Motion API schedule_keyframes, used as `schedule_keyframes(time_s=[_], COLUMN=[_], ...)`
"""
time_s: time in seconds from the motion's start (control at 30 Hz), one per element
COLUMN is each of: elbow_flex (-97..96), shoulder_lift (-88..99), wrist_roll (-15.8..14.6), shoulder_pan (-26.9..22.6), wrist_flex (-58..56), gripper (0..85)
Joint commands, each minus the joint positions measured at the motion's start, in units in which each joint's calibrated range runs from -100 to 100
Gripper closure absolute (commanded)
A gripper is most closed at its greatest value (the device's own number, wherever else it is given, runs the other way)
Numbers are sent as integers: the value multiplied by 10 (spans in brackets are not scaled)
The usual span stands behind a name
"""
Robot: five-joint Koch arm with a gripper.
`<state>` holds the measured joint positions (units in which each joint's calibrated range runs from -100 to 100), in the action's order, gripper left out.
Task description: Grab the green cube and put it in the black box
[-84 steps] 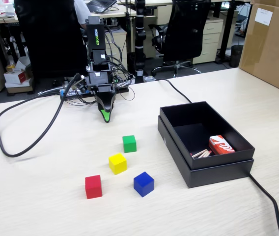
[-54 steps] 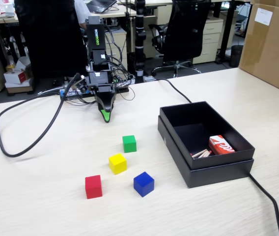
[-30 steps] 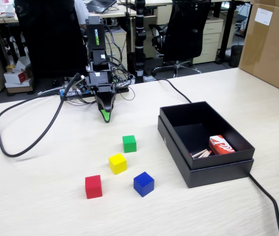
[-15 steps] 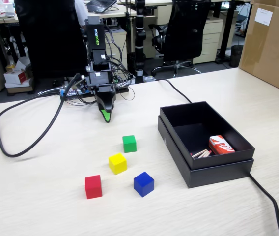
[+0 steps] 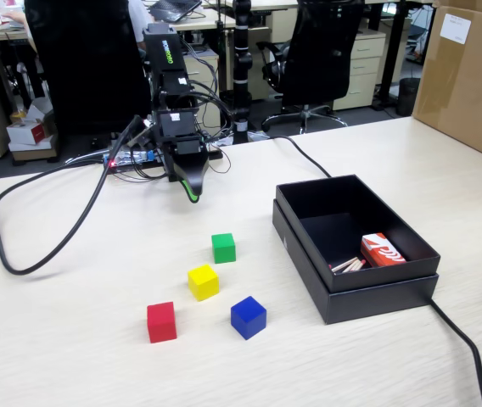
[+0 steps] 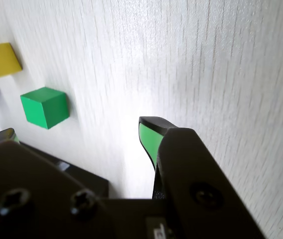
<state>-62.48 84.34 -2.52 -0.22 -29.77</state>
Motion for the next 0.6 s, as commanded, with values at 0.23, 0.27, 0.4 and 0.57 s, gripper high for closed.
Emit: schedule_keyframes(time_s=[0.23, 0.27, 0.4, 0.57], elbow_flex=[252, 270, 336, 391], shoulder_lift=[-231, -256, -368, -481], wrist_roll=[-41, -43, -46, -46], shoulder_pan=[-28, -29, -28, -14], wrist_flex=[-72, -72, -72, -71], gripper=[388, 398, 399, 399])
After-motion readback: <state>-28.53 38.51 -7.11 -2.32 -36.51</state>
